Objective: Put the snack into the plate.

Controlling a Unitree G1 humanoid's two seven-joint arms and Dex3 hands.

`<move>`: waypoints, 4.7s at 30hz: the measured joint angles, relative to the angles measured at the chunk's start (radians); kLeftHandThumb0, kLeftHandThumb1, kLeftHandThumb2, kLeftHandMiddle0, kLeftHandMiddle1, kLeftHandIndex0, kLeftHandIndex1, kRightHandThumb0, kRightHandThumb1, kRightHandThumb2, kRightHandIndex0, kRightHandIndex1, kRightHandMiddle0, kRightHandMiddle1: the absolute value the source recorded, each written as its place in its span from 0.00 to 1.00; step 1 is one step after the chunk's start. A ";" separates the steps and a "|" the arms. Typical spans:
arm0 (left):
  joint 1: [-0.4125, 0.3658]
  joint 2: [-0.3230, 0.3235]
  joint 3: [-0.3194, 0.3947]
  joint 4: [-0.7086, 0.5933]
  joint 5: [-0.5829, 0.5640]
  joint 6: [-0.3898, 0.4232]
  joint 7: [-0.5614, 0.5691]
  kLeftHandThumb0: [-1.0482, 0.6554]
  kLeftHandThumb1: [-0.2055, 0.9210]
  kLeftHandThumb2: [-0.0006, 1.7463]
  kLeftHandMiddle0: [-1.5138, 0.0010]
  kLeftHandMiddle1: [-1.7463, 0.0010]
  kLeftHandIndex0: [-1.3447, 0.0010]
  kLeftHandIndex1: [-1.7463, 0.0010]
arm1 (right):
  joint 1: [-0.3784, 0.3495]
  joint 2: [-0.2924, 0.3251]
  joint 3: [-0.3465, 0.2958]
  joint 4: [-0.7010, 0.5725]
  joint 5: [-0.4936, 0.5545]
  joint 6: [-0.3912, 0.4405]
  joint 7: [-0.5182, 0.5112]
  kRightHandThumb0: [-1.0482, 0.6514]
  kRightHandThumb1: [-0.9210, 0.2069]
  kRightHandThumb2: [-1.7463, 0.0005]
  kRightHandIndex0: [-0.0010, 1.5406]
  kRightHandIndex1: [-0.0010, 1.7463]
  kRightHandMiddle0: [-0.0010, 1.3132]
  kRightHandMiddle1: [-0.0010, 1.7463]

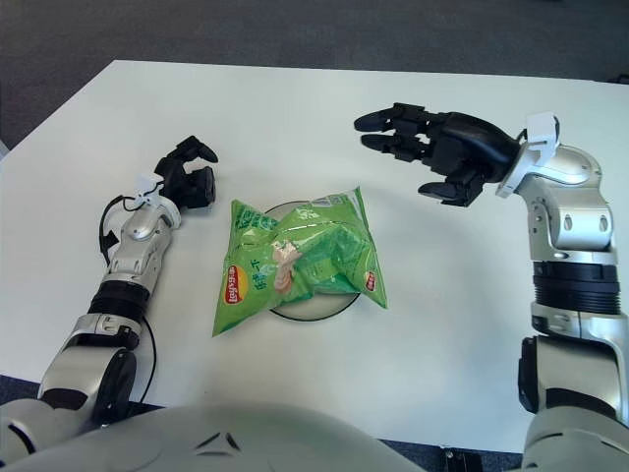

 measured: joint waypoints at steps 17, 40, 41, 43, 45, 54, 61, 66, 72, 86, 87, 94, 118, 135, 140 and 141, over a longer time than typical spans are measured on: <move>-0.003 -0.003 -0.001 0.002 0.004 -0.001 0.006 0.35 0.53 0.70 0.22 0.00 0.59 0.00 | 0.182 0.140 -0.074 -0.069 -0.143 0.101 -0.505 0.33 0.01 0.53 0.16 0.63 0.00 0.64; -0.004 -0.001 -0.007 0.017 0.009 -0.016 0.006 0.35 0.55 0.68 0.22 0.00 0.60 0.00 | 0.267 0.298 -0.206 0.036 -0.079 0.162 -0.709 0.40 0.10 0.61 0.34 0.85 0.20 1.00; -0.004 -0.001 -0.007 0.017 0.009 -0.016 0.006 0.35 0.55 0.68 0.22 0.00 0.60 0.00 | 0.270 0.306 -0.207 0.031 -0.074 0.162 -0.715 0.40 0.13 0.59 0.36 0.87 0.22 1.00; -0.004 -0.001 -0.007 0.019 0.009 -0.017 0.006 0.35 0.55 0.68 0.22 0.00 0.60 0.00 | 0.273 0.321 -0.211 0.023 -0.069 0.162 -0.730 0.39 0.16 0.55 0.38 0.89 0.24 1.00; -0.004 0.000 -0.007 0.022 0.009 -0.019 0.006 0.35 0.56 0.68 0.22 0.00 0.61 0.00 | 0.273 0.338 -0.212 0.019 -0.065 0.161 -0.750 0.39 0.21 0.52 0.41 0.92 0.26 1.00; -0.007 0.006 -0.006 0.038 0.007 -0.034 0.002 0.35 0.55 0.68 0.22 0.00 0.60 0.00 | 0.259 0.470 -0.204 0.052 -0.063 0.095 -0.859 0.36 0.42 0.34 0.61 1.00 0.39 1.00; -0.009 0.007 -0.008 0.040 0.008 -0.035 0.002 0.35 0.54 0.69 0.21 0.00 0.59 0.00 | 0.258 0.551 -0.172 0.023 -0.070 0.082 -0.928 0.34 0.50 0.28 0.68 1.00 0.44 1.00; -0.008 0.006 -0.008 0.039 0.007 -0.035 0.002 0.35 0.53 0.70 0.21 0.00 0.59 0.00 | 0.266 0.579 -0.143 0.007 -0.127 0.047 -1.006 0.34 0.53 0.25 0.74 1.00 0.46 1.00; -0.005 0.001 -0.008 0.035 0.007 -0.035 0.002 0.35 0.52 0.71 0.21 0.00 0.58 0.00 | 0.272 0.586 -0.102 0.064 -0.232 -0.103 -1.081 0.33 0.56 0.23 0.82 1.00 0.48 1.00; 0.005 -0.001 -0.009 0.013 0.008 -0.029 0.002 0.35 0.52 0.71 0.21 0.00 0.58 0.00 | 0.248 0.574 -0.087 0.181 -0.275 -0.382 -1.089 0.29 0.69 0.12 0.90 1.00 0.58 1.00; 0.005 -0.001 -0.009 0.010 0.008 -0.028 0.002 0.35 0.53 0.70 0.21 0.00 0.59 0.00 | 0.247 0.572 -0.084 0.186 -0.275 -0.393 -1.084 0.29 0.69 0.12 0.90 1.00 0.58 1.00; 0.010 -0.001 -0.011 -0.005 0.008 -0.018 0.002 0.35 0.54 0.69 0.21 0.00 0.59 0.00 | 0.244 0.558 -0.065 0.209 -0.289 -0.440 -1.061 0.30 0.67 0.14 0.90 1.00 0.56 1.00; 0.021 -0.002 -0.018 -0.039 0.008 0.000 0.000 0.36 0.56 0.68 0.23 0.00 0.61 0.00 | 0.300 0.487 0.084 0.135 -0.615 -0.370 -1.197 0.31 0.63 0.17 0.91 1.00 0.54 1.00; 0.028 -0.004 -0.017 -0.048 0.006 0.002 -0.003 0.35 0.55 0.68 0.24 0.00 0.60 0.00 | 0.301 0.475 0.094 0.131 -0.607 -0.350 -1.157 0.30 0.64 0.16 0.91 1.00 0.54 1.00; 0.030 -0.004 -0.017 -0.050 0.008 0.003 -0.002 0.35 0.55 0.68 0.24 0.00 0.60 0.00 | 0.301 0.471 0.093 0.131 -0.603 -0.352 -1.142 0.31 0.63 0.17 0.91 1.00 0.54 1.00; 0.031 -0.004 -0.017 -0.051 0.008 0.003 -0.002 0.35 0.55 0.68 0.24 0.00 0.60 0.00 | 0.301 0.470 0.093 0.131 -0.602 -0.352 -1.141 0.31 0.63 0.17 0.91 1.00 0.54 1.00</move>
